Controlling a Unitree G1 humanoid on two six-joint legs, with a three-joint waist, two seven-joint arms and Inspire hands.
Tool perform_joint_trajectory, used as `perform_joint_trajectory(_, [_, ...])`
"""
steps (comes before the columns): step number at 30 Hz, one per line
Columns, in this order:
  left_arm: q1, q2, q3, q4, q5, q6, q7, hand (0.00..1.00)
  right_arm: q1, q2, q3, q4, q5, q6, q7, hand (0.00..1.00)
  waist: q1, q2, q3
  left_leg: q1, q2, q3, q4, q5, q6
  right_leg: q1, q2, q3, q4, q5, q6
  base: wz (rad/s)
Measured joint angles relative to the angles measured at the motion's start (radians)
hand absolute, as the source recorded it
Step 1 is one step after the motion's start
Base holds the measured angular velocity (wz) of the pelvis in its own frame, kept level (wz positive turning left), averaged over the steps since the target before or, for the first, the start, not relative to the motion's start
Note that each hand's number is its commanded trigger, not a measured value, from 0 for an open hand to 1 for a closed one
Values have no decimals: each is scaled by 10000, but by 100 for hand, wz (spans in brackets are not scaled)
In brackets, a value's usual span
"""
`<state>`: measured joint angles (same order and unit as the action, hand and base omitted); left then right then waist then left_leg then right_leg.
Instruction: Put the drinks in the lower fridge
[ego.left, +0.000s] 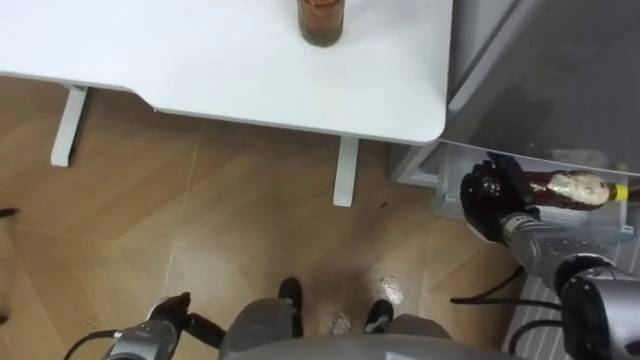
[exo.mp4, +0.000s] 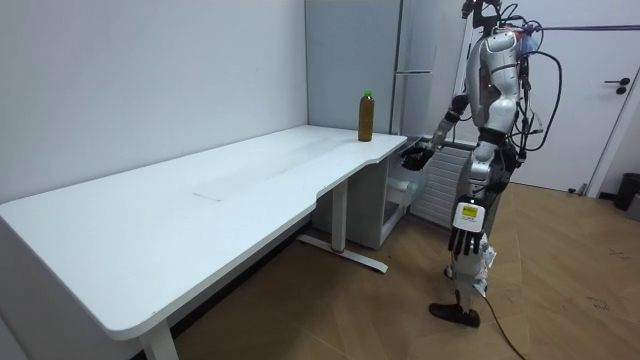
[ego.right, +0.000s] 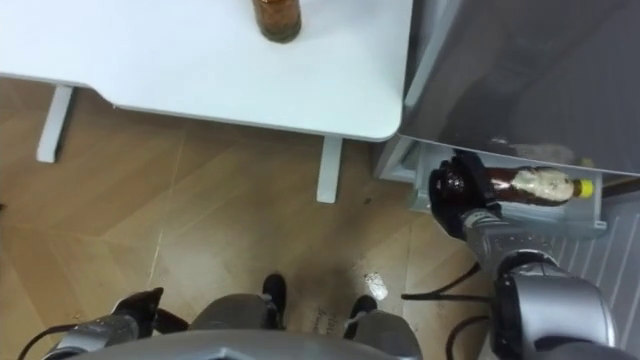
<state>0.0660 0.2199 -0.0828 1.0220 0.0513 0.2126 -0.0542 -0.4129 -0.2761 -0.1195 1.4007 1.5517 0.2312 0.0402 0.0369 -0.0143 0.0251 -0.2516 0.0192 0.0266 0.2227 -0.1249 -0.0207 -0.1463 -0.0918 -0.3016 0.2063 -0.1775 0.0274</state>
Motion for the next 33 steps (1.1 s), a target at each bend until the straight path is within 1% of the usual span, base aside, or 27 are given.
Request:
perform_joint_trajectory(2, [5,8,1,8,1,-13,-36,0,-8,-31,-128,2,-1,104,-37,0,5,-8,5,-2,1,0,-5,11,-3,-10,0,-2,13,1,-2,0])
perform_joint_trajectory(9, [-14,112,7,7,-2,-29,-276,0,-28,-220,-230,1,5,103,-71,0,15,-67,41,-100,-2,13,61,19,9,-127,-30,-11,143,1,-2,0])
perform_joint_trajectory(14, [-38,127,7,8,-3,-35,-291,0,-196,-437,-222,3,-61,90,-69,0,-3,-79,47,-175,0,13,151,28,22,-161,-28,-17,173,4,-7,0])
perform_joint_trajectory(17, [-49,128,5,13,-3,-38,-288,0,-216,-495,-226,1,-70,84,-66,0,-2,-81,45,-175,1,21,180,42,32,-163,-30,-13,196,10,-18,0])
perform_joint_trajectory(22, [-122,128,0,168,-7,-147,-246,0,-290,-497,-225,-2,-78,51,-66,0,1,-75,41,-227,8,35,292,44,34,-196,-38,-8,263,7,-20,0])
perform_joint_trajectory(24, [-191,126,0,198,-1,-177,-238,0,-370,-497,-223,-2,-91,-29,-66,0,-2,-73,40,-341,10,39,355,54,49,-307,-50,-5,317,6,-21,0])
perform_joint_trajectory(27, [-222,126,3,257,14,-191,-238,0,-398,-500,-224,-2,-261,-140,-66,0,-1,-72,38,-354,-1,50,355,72,70,-334,-72,-5,350,7,-21,0])
perform_joint_trajectory(33, [-232,127,11,295,12,-222,-232,0,-410,-505,-237,-4,-277,-187,-96,0,-2,-67,35,-355,-3,57,359,83,73,-348,-85,-3,408,7,-21,0])
